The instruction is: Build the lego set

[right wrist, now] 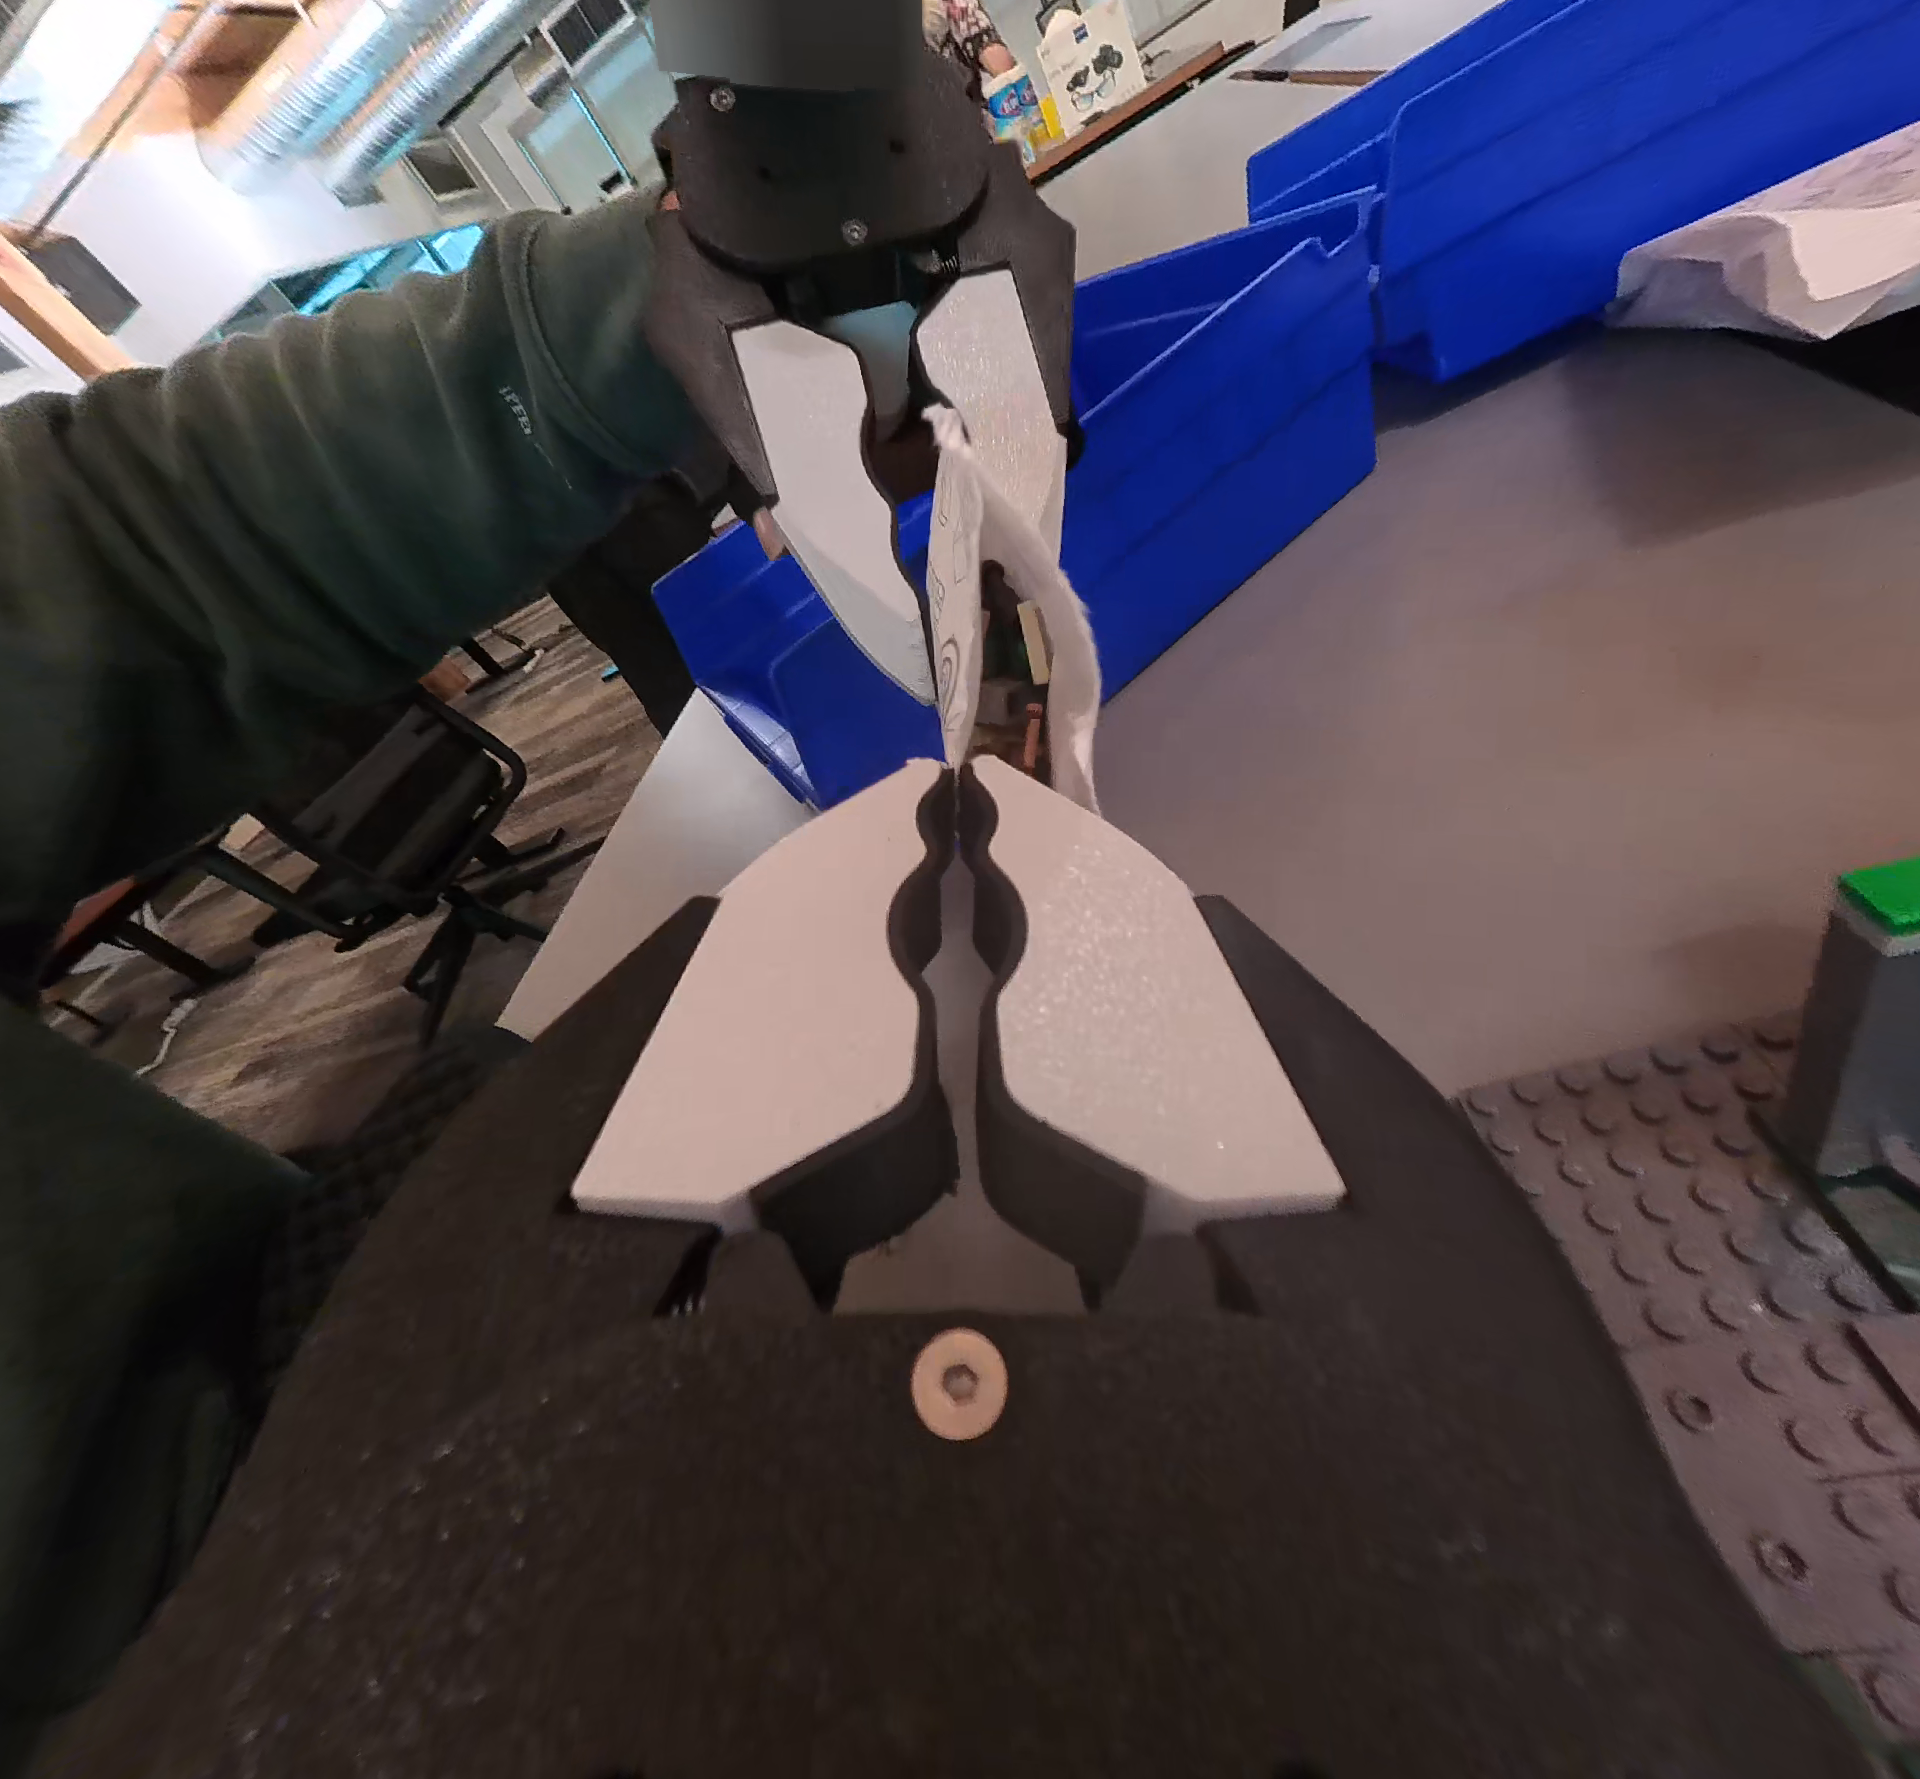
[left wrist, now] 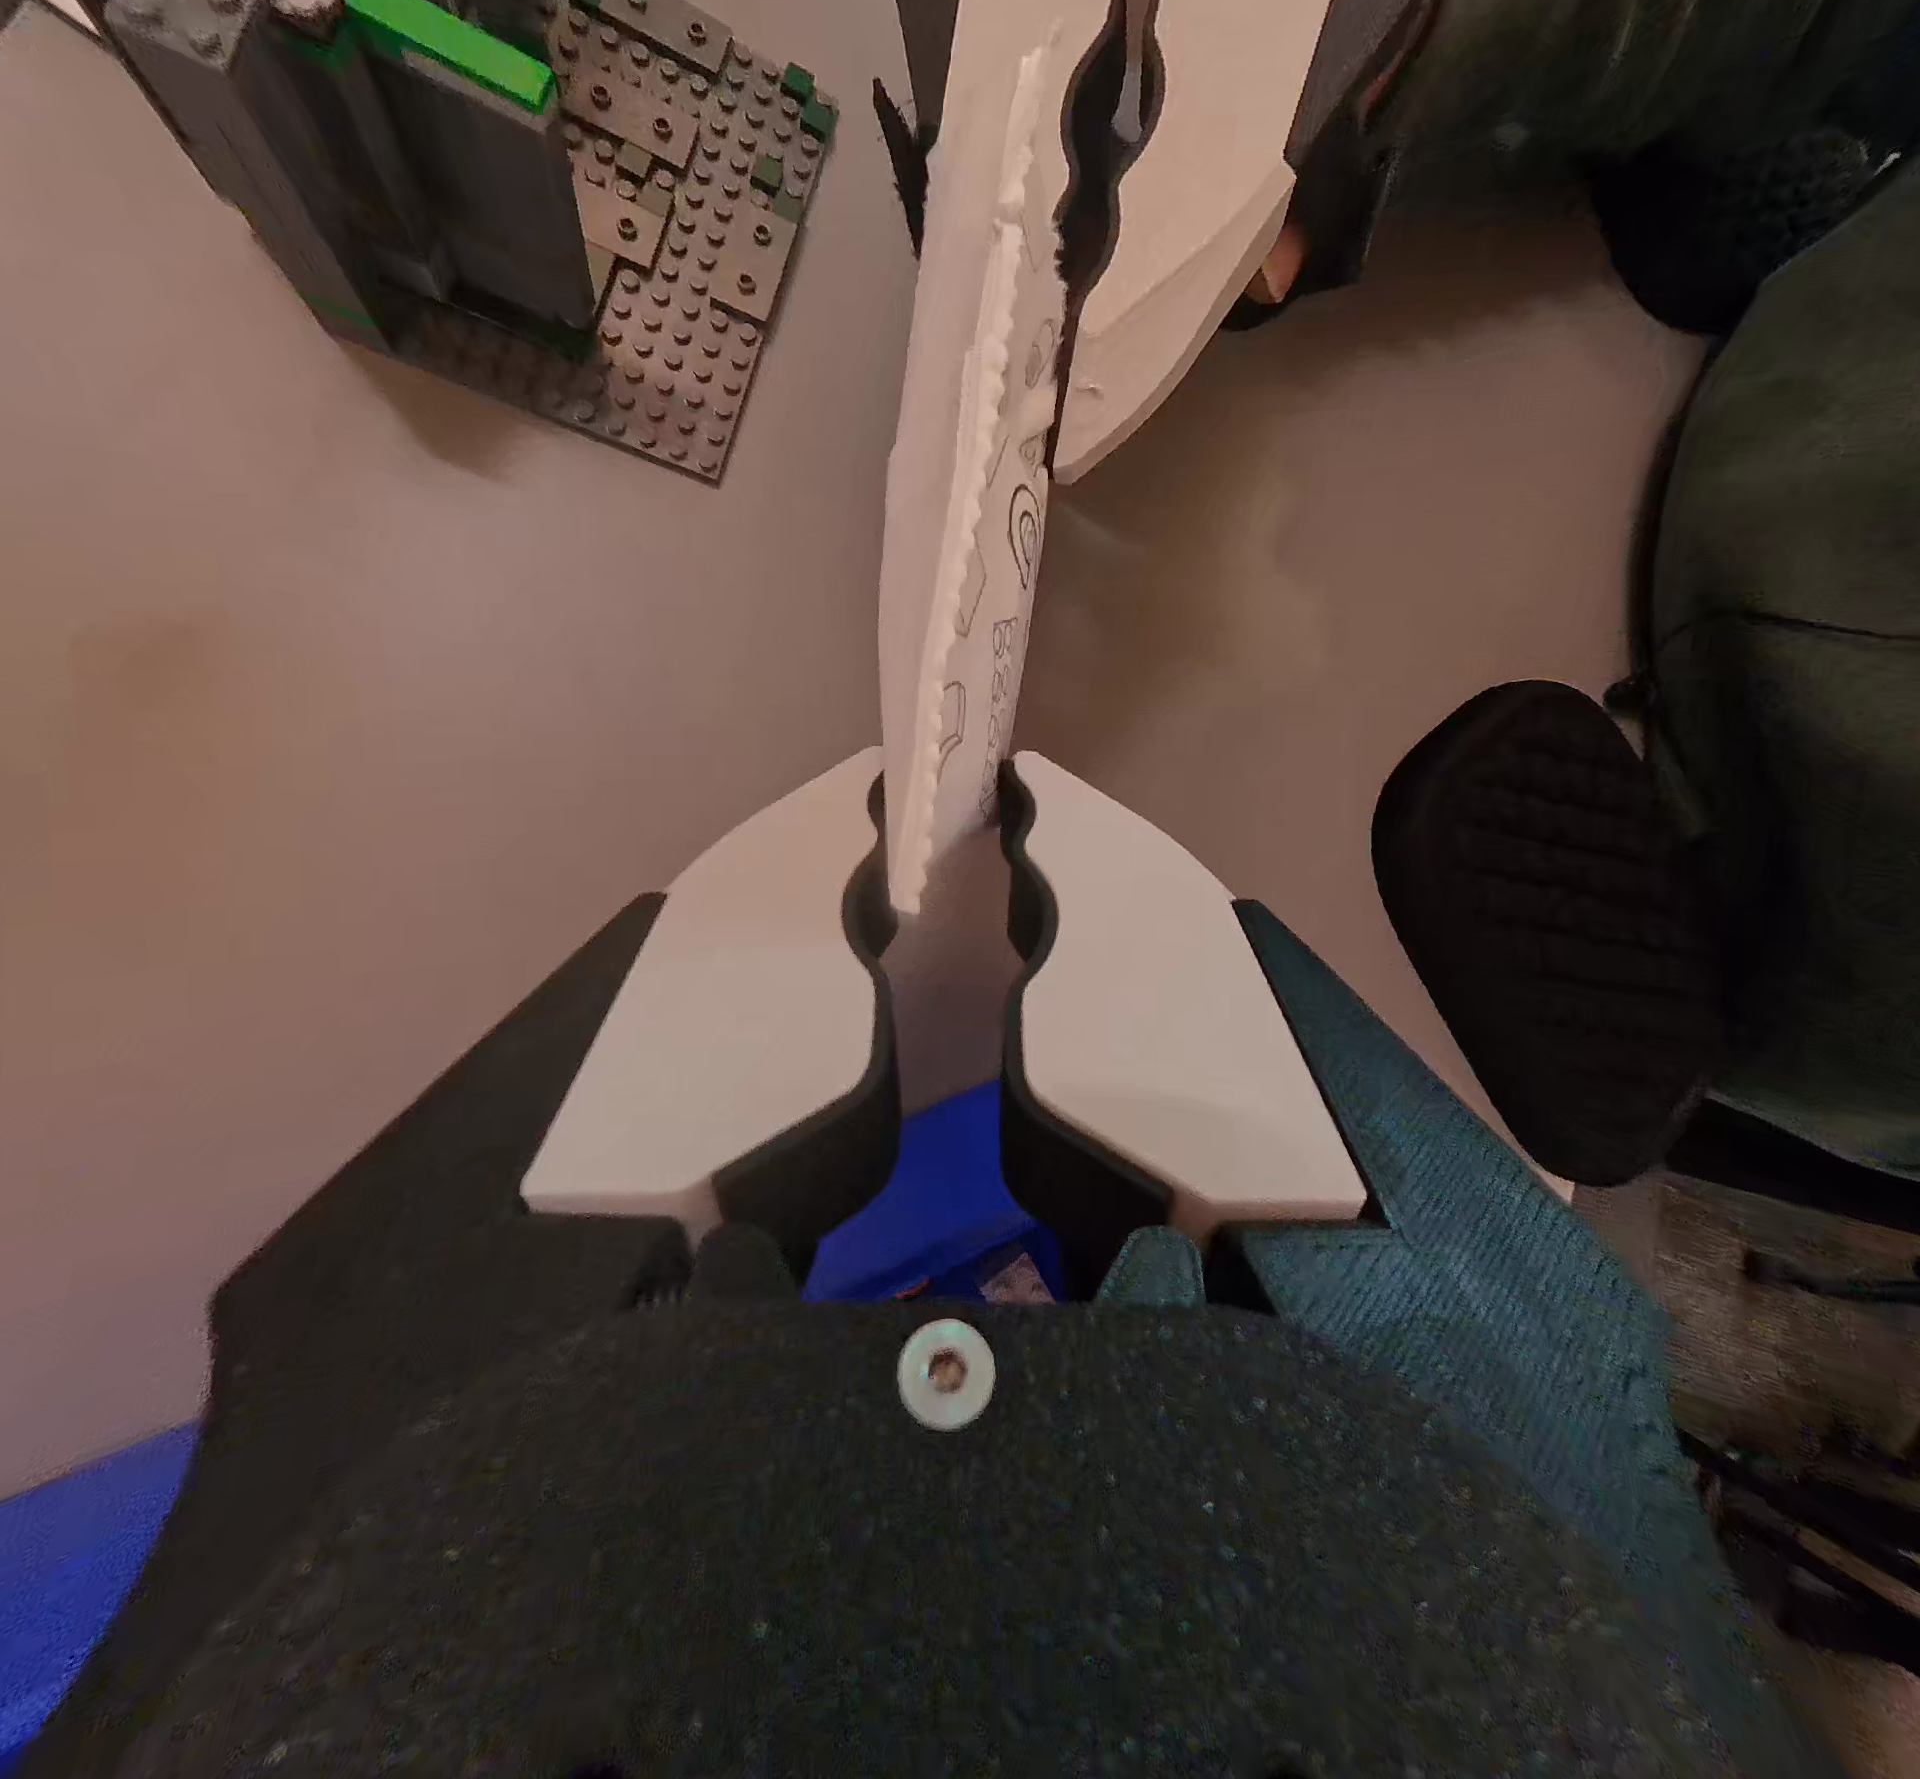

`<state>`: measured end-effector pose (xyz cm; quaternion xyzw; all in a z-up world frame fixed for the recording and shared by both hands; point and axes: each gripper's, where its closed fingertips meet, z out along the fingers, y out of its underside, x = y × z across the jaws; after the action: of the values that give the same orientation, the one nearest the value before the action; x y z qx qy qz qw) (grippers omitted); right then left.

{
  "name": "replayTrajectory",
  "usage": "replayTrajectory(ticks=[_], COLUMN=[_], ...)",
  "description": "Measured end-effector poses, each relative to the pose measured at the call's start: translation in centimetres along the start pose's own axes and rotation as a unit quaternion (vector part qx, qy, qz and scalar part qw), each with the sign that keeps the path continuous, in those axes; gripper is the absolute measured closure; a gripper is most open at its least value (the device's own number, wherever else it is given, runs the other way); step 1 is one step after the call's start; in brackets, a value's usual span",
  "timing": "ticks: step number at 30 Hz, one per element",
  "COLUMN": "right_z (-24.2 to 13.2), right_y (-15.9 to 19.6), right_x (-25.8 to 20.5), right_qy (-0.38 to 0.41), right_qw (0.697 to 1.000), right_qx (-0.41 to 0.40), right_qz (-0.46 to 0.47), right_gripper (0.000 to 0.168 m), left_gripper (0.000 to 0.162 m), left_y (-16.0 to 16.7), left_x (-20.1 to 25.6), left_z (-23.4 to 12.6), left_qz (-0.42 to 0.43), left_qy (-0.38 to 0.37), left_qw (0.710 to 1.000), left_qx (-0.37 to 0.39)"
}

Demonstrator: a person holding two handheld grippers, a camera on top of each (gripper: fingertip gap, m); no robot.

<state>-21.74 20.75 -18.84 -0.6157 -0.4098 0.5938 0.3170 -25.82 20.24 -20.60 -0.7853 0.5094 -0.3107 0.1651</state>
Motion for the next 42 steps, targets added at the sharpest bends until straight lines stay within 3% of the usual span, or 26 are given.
replayTrajectory(ticks=[9,20,29,42], right_z=[0.6,-5.1,-8.6,-10.3], right_y=[2.9,7.6,9.0,9.1], right_x=[0.6,0.5,-1.0,-2.4], right_qy=[0.044,0.098,0.104,0.088], right_qw=[0.996,0.980,0.980,0.983], right_qx=[-0.069,-0.166,-0.166,-0.152], right_qz=[-0.015,-0.048,-0.045,-0.058], right_gripper=[0.162,0.156,0.155,0.155], left_gripper=[0.147,0.148,0.148,0.148], left_y=[1.9,4.6,5.0,4.6], left_x=[-0.3,-2.3,-2.6,-3.3], left_z=[0.2,1.0,0.6,-1.4], left_qz=[-0.013,-0.009,-0.003,0.002], left_qy=[0.008,0.029,0.032,-0.028], left_qw=[0.998,0.970,0.942,0.896], left_qx=[-0.065,-0.240,-0.334,-0.443])
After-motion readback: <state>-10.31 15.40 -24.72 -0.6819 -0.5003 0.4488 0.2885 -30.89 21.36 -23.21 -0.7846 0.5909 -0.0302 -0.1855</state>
